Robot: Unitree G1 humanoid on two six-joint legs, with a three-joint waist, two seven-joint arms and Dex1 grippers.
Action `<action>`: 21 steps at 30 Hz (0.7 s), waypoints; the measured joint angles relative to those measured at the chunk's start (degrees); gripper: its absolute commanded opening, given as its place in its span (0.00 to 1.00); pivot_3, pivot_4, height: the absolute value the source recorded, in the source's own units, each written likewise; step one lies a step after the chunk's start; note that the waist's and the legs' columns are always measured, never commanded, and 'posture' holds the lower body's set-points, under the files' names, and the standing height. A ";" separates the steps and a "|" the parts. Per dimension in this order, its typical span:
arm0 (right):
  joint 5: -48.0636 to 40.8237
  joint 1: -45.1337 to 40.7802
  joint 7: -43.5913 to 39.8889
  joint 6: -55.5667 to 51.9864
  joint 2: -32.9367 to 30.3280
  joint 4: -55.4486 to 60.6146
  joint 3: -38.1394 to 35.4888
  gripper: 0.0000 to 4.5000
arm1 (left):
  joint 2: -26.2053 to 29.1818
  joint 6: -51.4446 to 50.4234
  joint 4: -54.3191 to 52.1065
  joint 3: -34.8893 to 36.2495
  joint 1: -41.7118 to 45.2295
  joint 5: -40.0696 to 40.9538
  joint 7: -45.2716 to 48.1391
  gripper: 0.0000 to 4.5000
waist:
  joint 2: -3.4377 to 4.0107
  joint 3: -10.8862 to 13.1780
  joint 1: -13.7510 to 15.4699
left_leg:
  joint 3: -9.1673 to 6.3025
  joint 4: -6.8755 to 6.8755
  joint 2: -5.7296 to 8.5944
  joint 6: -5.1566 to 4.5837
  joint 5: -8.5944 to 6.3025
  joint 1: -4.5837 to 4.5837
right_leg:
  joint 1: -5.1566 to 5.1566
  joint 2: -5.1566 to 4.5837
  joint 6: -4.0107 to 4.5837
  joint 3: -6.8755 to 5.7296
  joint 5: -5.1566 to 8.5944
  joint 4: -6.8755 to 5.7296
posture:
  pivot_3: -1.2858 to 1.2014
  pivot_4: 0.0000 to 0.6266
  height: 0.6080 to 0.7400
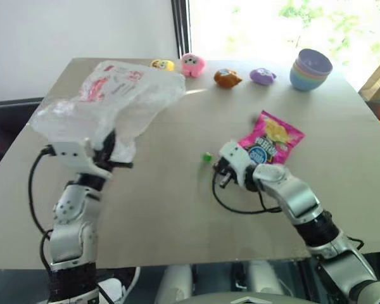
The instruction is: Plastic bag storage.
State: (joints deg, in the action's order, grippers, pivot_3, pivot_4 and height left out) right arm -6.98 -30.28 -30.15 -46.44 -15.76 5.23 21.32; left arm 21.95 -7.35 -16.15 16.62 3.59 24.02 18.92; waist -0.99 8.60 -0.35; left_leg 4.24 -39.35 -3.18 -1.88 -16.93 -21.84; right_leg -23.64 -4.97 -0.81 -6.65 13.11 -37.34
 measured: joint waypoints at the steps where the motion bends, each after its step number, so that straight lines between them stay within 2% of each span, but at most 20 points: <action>1: -0.05 -0.46 -0.09 -0.67 0.04 -0.03 0.00 0.00 | -0.03 -0.56 -0.94 -0.69 0.06 0.25 0.10 0.00 | 0.03 0.02 -0.18 | 0.04 0.02 0.01 0.03 0.01 -0.01 | -0.07 0.02 0.02 0.06 0.01 -0.07 | 0.52 0.24 1.00; 7: 0.18 -0.63 -0.59 -2.87 0.76 2.28 1.39 0.00 | 0.09 -0.94 0.71 1.61 -0.45 0.30 -0.09 0.00 | 0.08 0.05 -0.60 | 0.06 0.22 -0.03 0.23 0.09 -0.04 | -0.18 0.17 0.11 0.06 0.08 0.01 | 0.52 0.24 1.00; 10: 1.39 -0.57 0.40 -0.67 2.26 1.20 2.15 0.00 | 0.11 -0.92 1.21 3.40 -1.66 0.59 0.00 0.00 | 0.06 0.07 -0.61 | 0.06 0.23 -0.03 0.23 0.08 -0.12 | -0.19 0.16 0.10 0.04 0.07 0.13 | 0.52 0.24 1.00; 11: 1.95 -0.90 0.84 0.74 2.91 -0.06 2.31 0.13 | 0.13 -0.88 1.19 4.00 -2.18 0.92 0.10 0.00 | 0.06 0.07 -0.61 | 0.06 0.23 -0.02 0.23 0.08 -0.11 | -0.19 0.14 0.09 0.04 0.07 0.13 | 0.52 0.24 1.00; 12: 2.47 -1.58 1.35 2.12 3.63 -1.81 2.33 0.18 | 0.15 -0.85 1.19 4.73 -2.88 0.99 0.21 0.00 | 0.08 0.09 -0.61 | 0.05 0.23 -0.02 0.22 0.08 -0.12 | -0.20 0.13 0.09 0.03 0.07 0.13 | 0.52 0.24 1.00; 19: 5.10 -12.67 2.25 16.00 8.39 -18.63 0.36 0.94 | 0.39 -0.49 1.65 8.37 -7.20 1.09 1.85 0.00 | 0.14 0.19 -0.59 | 0.03 0.23 -0.02 0.24 0.09 -0.16 | -0.25 0.15 0.10 -0.01 0.07 0.13 | 0.52 0.24 1.00; 20: 5.82 -14.76 2.63 19.03 9.63 -22.54 0.28 0.99 | 0.38 -0.38 1.65 8.32 -7.34 1.17 2.22 0.00 | 0.15 0.20 -0.60 | 0.02 0.23 -0.03 0.24 0.09 -0.17 | -0.25 0.15 0.10 -0.01 0.07 0.13 | 0.52 0.24 1.00; 21: 6.20 -15.92 2.71 20.90 10.41 -25.22 0.27 0.99 | 0.37 -0.29 1.65 8.35 -7.55 1.22 2.33 0.00 | 0.15 0.20 -0.63 | 0.04 0.23 -0.03 0.24 0.09 -0.16 | -0.25 0.15 0.10 0.00 0.07 0.14 | 0.52 0.24 1.00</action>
State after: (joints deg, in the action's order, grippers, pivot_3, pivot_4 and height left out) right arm -0.78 -46.19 -27.45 -25.54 -5.35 -19.99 21.59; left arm 22.32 -7.63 -14.50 24.97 -3.96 25.24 21.25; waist -0.84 8.80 -0.97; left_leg 4.28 -39.12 -3.21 -1.64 -16.84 -22.00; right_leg -23.89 -4.82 -0.71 -6.65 13.18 -37.21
